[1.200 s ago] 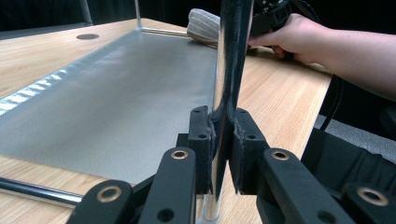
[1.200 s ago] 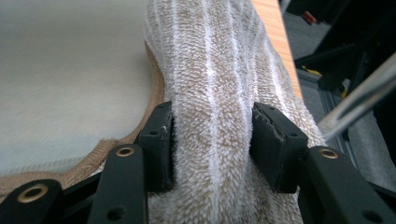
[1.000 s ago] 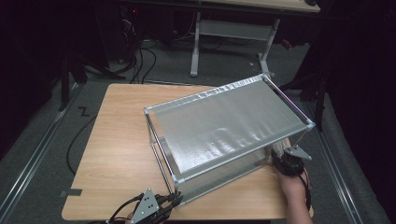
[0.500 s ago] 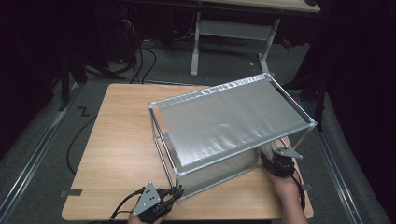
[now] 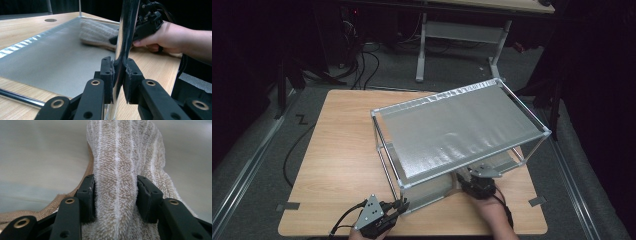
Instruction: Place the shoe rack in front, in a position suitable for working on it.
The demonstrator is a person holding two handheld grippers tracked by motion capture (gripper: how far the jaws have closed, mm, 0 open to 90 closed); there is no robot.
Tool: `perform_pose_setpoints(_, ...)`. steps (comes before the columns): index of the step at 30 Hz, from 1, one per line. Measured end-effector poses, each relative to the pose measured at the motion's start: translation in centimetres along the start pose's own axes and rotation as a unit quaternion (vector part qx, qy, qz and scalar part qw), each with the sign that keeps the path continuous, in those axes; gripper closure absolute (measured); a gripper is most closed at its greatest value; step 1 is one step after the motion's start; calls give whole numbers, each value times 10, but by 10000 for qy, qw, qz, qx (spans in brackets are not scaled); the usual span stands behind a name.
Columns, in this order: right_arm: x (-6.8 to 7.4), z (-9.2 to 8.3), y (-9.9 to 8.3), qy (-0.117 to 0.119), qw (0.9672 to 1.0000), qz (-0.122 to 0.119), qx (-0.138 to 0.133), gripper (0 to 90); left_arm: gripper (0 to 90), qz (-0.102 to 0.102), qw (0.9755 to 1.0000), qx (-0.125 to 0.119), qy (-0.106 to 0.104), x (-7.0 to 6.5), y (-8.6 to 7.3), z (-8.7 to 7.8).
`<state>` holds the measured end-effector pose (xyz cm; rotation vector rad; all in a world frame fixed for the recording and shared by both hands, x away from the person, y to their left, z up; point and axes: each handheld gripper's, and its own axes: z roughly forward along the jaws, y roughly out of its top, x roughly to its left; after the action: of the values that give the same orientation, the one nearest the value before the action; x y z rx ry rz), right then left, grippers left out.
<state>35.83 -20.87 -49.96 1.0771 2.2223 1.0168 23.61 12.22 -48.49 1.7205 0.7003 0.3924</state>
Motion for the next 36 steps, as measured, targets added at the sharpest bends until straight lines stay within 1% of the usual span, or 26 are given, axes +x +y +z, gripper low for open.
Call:
perform_pose_setpoints(1, 6, 1, 1, 92, 10000, 13, 23, 535, 793, 3, 10000, 2, 0, 0, 0, 0)
perform_pose_setpoints(2, 16, 3, 3, 242, 9997, -97, -13, 534, 793, 2, 10000, 5, 1, 0, 0, 0)
perform_pose_setpoints(3, 25, 3, 5, 310, 9995, -117, 1, 534, 793, 0, 10000, 3, 0, 0, 0, 0)
perform_pose_setpoints(4, 32, 4, 7, 398, 9989, -260, -30, 533, 793, 0, 10000, 3, -1, 0, 0, 0)
perform_pose_setpoints(5, 39, 3, 8, 435, 9989, -189, 47, 532, 792, -2, 10000, 2, 3, 0, 0, 0)
perform_pose_setpoints(6, 48, 4, 9, 576, 9980, -277, 2, 531, 793, -2, 10000, 2, -1, 0, 0, 0)
perform_pose_setpoints(7, 54, 4, 9, 664, 9974, -292, -4, 527, 793, -3, 10000, 1, -2, 0, 0, 0)
perform_pose_setpoints(8, 61, 4, 10, 784, 9961, -415, -40, 520, 793, -4, 10000, 4, -7, 0, 0, 0)
perform_pose_setpoints(9, 69, 4, 11, 863, 9951, -469, -61, 501, 793, -3, 10000, 5, -9, 0, 0, 0)
perform_pose_setpoints(11, 80, 5, 11, 975, 9941, -476, -75, 455, 793, -2, 10000, 9, -6, 0, 0, 0)
perform_pose_setpoints(13, 89, 3, 13, 1056, 9927, -579, -38, 449, 793, -3, 10000, 6, -5, 0, 0, 0)
perform_pose_setpoints(15, 96, 3, 14, 1190, 9913, -562, -52, 446, 793, -4, 10000, 9, -7, 0, 0, 0)
perform_pose_setpoints(17, 104, 1, 14, 1261, 9897, -672, -60, 446, 793, 0, 10000, 10, -3, 0, 0, 0)
perform_pose_setpoints(19, 109, 0, 15, 1362, 9881, -708, -60, 443, 793, 2, 10000, 17, -14, 0, 0, 0)
perform_pose_setpoints(20, 112, 0, 15, 1375, 9877, -736, -64, 443, 793, 2, 10000, 18, -14, 0, 0, 0)
perform_pose_setpoints(23, 119, -3, 16, 1609, 9827, -920, -26, 443, 792, -4, 10000, 16, -12, 0, 0, 0)
perform_pose_setpoints(26, 126, -4, 16, 1756, 9800, -934, -30, 449, 792, -7, 10000, 17, -10, 0, 0, 0)
perform_pose_setpoints(30, 134, -6, 17, 1890, 9764, -1048, -44, 466, 792, -9, 10000, 19, -8, 0, 0, 0)
perform_pose_setpoints(36, 135, -6, 17, 1910, 9751, -1126, -70, 479, 792, -20, 10000, 15, -10, 0, 0, 0)
